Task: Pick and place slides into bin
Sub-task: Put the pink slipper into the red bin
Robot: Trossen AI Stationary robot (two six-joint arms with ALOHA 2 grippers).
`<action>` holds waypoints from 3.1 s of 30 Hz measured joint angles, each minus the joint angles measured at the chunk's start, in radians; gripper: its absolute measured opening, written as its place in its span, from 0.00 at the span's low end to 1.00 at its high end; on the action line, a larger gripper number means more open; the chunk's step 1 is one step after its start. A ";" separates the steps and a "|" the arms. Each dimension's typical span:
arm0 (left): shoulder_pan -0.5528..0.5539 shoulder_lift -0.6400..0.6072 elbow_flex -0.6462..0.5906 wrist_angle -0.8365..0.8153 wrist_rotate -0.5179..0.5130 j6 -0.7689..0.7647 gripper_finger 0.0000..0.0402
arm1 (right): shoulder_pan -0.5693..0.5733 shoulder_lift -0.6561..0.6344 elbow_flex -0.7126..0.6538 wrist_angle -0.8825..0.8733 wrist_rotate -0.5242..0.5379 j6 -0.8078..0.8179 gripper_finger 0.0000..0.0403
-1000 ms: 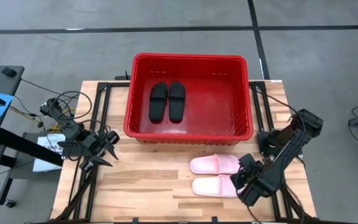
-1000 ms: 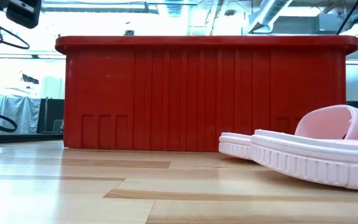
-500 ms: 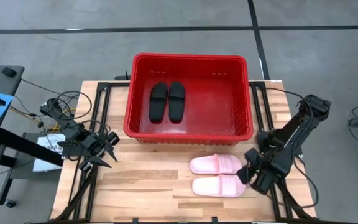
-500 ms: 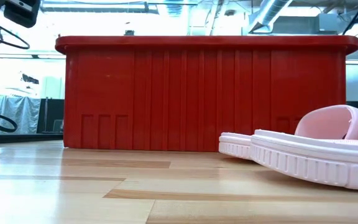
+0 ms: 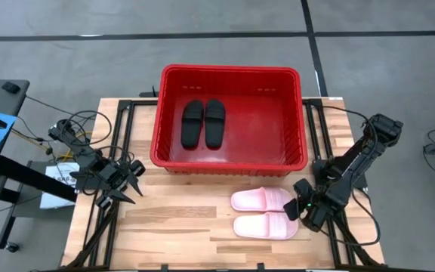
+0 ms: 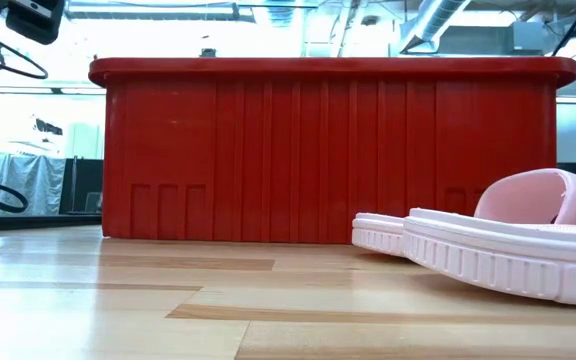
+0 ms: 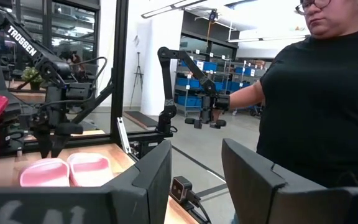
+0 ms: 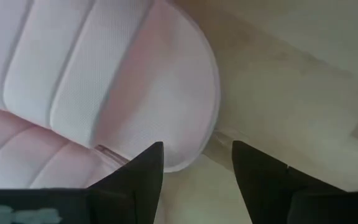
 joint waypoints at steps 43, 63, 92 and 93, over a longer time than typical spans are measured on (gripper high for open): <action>0.000 0.000 0.000 -0.021 -0.001 -0.002 0.33 | -0.111 -0.036 -0.095 0.147 -0.043 -0.091 0.01; 0.000 0.000 0.000 -0.055 -0.001 -0.040 0.33 | -0.110 -0.130 0.149 -0.061 0.088 -0.172 0.00; 0.000 0.000 0.000 -0.067 -0.001 -0.059 0.33 | -0.110 -0.130 0.798 -0.301 0.460 -0.702 0.00; 0.000 0.000 0.000 -0.067 -0.001 -0.064 0.33 | -0.111 -0.130 0.828 -0.354 0.477 -0.704 0.00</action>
